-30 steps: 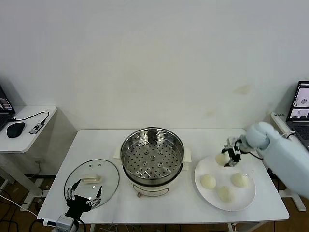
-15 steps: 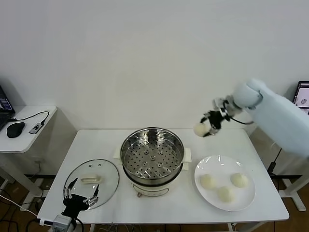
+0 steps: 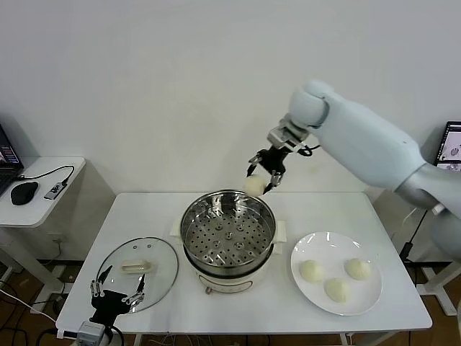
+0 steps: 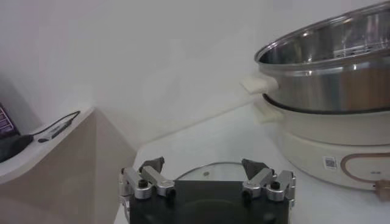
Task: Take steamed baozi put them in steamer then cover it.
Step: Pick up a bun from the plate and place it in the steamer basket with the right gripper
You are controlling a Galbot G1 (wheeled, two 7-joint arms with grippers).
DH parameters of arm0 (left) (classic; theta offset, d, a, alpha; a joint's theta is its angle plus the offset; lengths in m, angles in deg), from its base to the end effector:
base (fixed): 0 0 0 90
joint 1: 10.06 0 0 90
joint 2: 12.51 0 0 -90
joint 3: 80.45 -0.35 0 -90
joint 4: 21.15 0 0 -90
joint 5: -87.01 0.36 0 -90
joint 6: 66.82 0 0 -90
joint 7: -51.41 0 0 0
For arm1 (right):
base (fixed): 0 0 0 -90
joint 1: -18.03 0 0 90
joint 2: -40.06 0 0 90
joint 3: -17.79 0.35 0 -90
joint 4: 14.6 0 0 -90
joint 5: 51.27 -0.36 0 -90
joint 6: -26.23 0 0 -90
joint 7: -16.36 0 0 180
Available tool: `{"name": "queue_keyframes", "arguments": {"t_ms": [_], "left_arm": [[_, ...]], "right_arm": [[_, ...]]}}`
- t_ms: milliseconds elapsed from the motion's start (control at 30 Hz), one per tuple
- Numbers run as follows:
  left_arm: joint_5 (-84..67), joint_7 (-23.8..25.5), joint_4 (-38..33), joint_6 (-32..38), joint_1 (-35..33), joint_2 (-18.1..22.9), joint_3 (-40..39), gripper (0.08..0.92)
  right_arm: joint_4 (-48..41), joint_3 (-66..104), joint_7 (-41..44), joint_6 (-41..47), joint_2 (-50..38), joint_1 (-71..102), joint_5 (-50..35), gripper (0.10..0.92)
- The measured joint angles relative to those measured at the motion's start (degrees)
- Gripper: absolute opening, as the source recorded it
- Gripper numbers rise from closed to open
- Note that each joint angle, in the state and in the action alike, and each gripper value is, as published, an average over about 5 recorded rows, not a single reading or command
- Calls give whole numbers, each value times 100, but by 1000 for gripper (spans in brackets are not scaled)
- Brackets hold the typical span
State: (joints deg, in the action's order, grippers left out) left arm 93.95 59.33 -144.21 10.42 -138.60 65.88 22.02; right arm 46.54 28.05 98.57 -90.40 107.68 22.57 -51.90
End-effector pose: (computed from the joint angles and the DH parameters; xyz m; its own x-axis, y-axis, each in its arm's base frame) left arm 0.1448 0.0947 -0.2910 -0.9482 -0.0261 0.3165 0.0951 0.9275 0.3614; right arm 0.6050 0.0875 0.0083 -0.0404 -0.2927 0.9553 -0.4216 -0.8618 -0.2819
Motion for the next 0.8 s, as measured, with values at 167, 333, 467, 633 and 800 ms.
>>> {"name": "queue_keyframes", "arguments": {"t_ms": [167,333,467,633,800], "left_arm": [[5,-37,13,-1,-20,36,23,823],[16,-66,-9,-3,-28,70,22,823],[18,-101,-41,-8,-69,93,14,823],[-5,-147,-38,-25,-83,110,31,823],[-35,-163,-25,-49,-73,132,17,823]], "right_arm": [[116,-168,-60,-620,123,5,271,631],[135,-318,-238,-1138,283,38,660,632],[23,-439,-445,-1427,434,77,947,631],[-202,-515,-756,-1663,640,172,1285,628],[-449,-538,-1082,-1813,834,293,1603,628]]}}
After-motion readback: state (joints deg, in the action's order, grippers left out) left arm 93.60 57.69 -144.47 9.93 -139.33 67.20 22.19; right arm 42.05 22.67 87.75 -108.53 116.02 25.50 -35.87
